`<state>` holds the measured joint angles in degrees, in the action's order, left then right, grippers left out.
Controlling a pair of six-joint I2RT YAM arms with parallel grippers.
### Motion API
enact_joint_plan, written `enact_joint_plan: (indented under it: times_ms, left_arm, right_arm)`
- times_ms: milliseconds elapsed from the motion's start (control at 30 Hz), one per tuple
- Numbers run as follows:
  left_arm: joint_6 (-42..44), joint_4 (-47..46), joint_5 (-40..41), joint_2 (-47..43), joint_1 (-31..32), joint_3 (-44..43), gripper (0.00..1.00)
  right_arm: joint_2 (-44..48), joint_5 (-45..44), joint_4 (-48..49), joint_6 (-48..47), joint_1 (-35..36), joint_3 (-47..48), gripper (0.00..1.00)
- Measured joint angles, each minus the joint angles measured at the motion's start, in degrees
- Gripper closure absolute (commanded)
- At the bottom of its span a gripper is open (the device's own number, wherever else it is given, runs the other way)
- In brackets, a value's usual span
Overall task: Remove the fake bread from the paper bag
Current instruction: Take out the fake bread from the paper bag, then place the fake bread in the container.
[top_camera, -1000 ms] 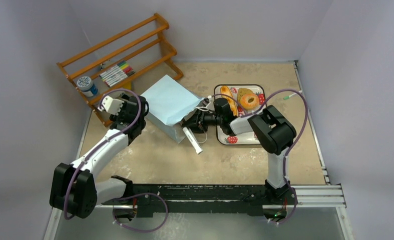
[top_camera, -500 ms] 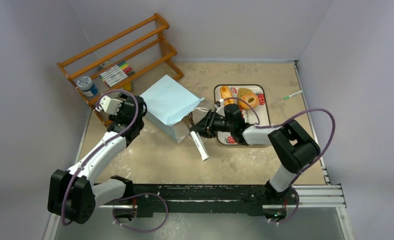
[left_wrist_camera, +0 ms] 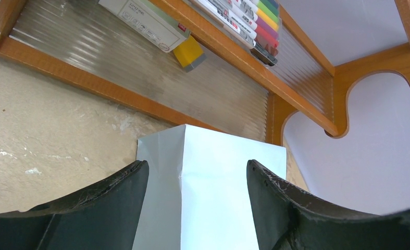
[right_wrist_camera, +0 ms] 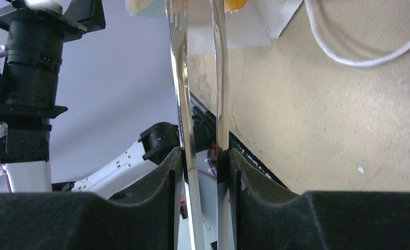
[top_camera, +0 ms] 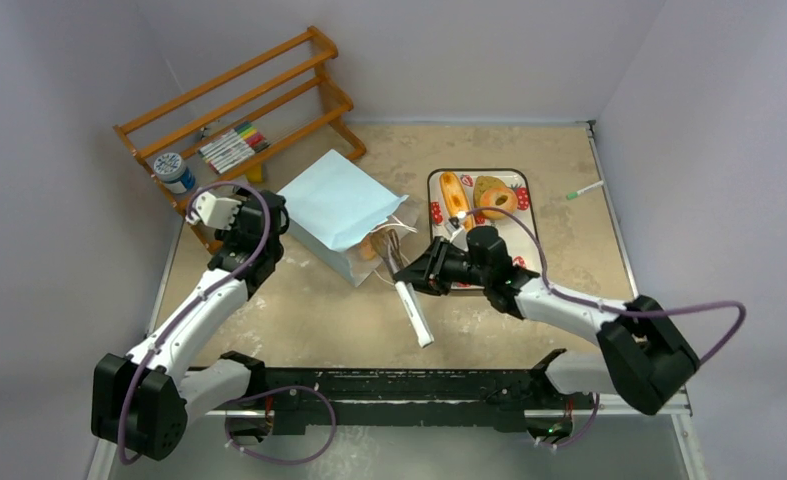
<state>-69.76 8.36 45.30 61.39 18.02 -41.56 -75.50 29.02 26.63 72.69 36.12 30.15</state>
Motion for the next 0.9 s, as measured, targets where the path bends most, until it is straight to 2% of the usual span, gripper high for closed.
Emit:
enact_joint_plan:
  times_ms: [400, 633, 900]
  left_arm:
    - [-0.02, -0.2, -1.66, -2.99, 0.0, 0.66, 0.32]
    - [0.42, 0.0, -2.38, -5.6, 0.0, 3.08, 0.32]
    - [1.44, 0.28, -3.74, -9.77, 0.0, 5.07, 0.32]
  right_arm:
    - [26.58, -8.96, -21.22, -0.26, 1.33, -3.02, 1.0]
    - [36.5, -17.0, -35.01, 0.61, 1.38, -2.95, 1.0]
    - [43.12, -26.77, -49.16, 4.44, 1.38, -2.08, 1.0]
